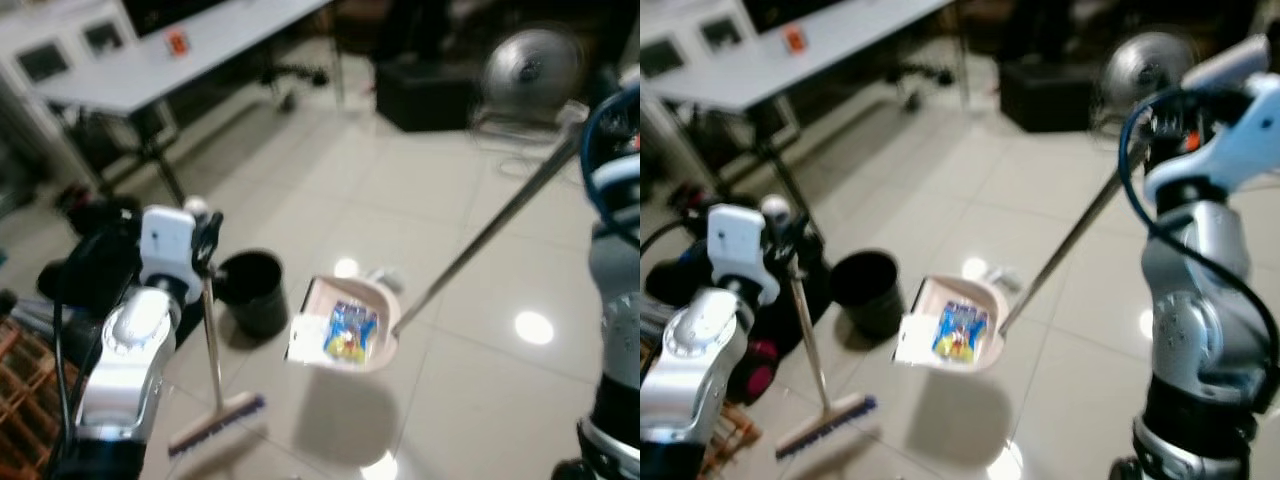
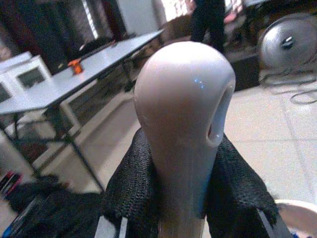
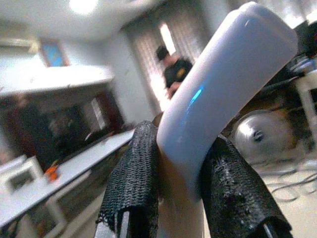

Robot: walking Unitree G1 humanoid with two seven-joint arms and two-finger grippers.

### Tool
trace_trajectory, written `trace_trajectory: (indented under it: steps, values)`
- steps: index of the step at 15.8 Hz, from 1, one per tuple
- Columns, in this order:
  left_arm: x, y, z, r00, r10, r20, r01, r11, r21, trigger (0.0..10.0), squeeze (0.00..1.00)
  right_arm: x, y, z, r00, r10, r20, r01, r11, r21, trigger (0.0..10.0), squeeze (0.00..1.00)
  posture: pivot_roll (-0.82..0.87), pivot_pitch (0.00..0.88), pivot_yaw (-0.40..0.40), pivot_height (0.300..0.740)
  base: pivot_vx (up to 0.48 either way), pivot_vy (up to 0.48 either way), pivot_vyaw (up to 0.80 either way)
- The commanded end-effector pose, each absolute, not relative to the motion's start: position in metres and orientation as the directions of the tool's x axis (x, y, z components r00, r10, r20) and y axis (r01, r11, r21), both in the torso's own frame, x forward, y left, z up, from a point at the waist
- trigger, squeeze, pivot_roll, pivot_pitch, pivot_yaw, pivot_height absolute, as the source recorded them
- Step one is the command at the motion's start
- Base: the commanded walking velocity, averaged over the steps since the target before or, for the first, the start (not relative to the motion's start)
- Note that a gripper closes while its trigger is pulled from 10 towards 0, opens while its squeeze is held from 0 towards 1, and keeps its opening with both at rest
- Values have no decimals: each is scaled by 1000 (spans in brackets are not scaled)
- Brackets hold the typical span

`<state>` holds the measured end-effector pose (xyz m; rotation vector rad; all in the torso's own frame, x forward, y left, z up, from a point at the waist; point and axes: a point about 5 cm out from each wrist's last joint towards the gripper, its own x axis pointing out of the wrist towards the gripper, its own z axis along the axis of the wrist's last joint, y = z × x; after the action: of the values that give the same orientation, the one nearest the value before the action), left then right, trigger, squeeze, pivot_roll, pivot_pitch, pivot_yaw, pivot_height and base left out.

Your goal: Sweep floor

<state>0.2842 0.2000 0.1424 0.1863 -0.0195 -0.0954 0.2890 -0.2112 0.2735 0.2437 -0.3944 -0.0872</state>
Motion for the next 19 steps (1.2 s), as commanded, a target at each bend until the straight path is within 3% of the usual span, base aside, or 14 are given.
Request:
trace_trajectory:
  steps: [1,11,19]
  values:
    - [286,196,152,993,-101,59,87,974,208,10000,0,287,-212,285,896,-127,425,16,967,255,10000,0,-17,0,114,740,379,0,0]
    - [284,194,149,996,-35,80,18,978,206,10000,0,314,-204,304,889,-57,454,-57,971,234,10000,0,11,0,43,740,387,0,0]
    - [283,197,151,996,-28,82,9,975,221,10000,0,319,-207,310,862,-94,498,-82,943,321,10000,0,27,0,53,740,405,0,230]
